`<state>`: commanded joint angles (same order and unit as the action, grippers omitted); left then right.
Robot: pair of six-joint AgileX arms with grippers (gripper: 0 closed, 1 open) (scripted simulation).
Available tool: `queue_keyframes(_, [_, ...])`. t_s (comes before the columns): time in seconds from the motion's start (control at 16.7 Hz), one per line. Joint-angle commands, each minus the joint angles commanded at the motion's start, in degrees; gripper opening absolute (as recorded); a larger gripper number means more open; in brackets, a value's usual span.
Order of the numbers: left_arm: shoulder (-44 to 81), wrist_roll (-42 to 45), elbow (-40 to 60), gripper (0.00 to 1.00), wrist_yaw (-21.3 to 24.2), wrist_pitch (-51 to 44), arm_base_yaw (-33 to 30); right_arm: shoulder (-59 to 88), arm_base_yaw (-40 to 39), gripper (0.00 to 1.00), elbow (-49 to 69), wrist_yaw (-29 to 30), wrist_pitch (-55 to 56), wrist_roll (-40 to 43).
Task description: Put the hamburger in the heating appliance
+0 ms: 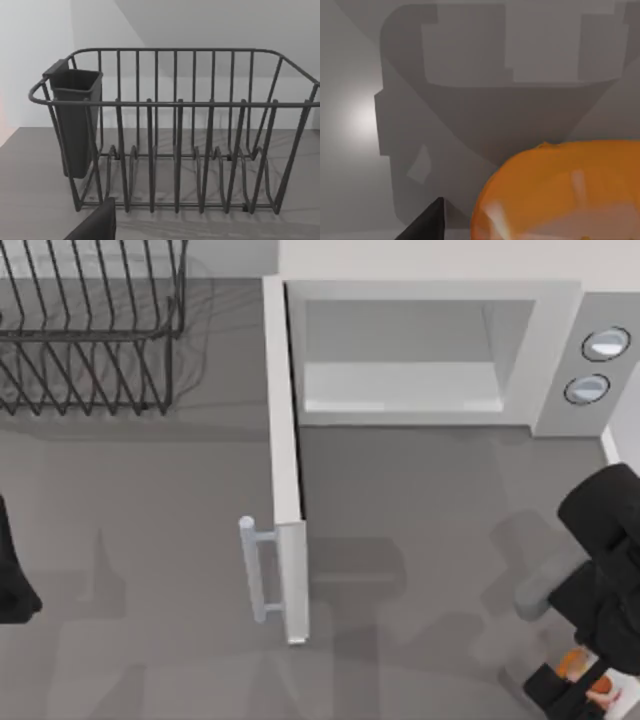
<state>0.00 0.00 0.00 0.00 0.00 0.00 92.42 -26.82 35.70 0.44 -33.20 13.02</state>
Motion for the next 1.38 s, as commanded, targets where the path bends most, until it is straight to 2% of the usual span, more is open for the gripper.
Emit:
queue_keyframes(0.48, [0.00, 0.00, 0.00, 1.00, 0.00, 0.00, 0.00, 0.00, 0.00, 0.02, 0.00, 0.00, 0.00, 0.00])
queue_keyframes(0.96, [0.00, 0.00, 0.00, 1.00, 0.00, 0.00, 0.00, 0.00, 0.00, 0.00, 0.00, 0.00, 0.00, 0.00])
queue_keyframes(1.02, [0.00, 0.00, 0.00, 1.00, 0.00, 0.00, 0.00, -4.36, 0.18, 0.00, 2.16, -0.85, -4.79, 0.08])
queue_keyframes(1.2, [0.00, 0.00, 0.00, 1.00, 0.00, 0.00, 0.00, -4.97, 0.04, 0.00, 4.00, -0.88, -7.09, 0.25])
queue_keyframes(1.38, [0.00, 0.00, 0.00, 1.00, 0.00, 0.00, 0.00, -7.41, 0.09, 0.00, 8.62, -0.87, -14.79, 0.34])
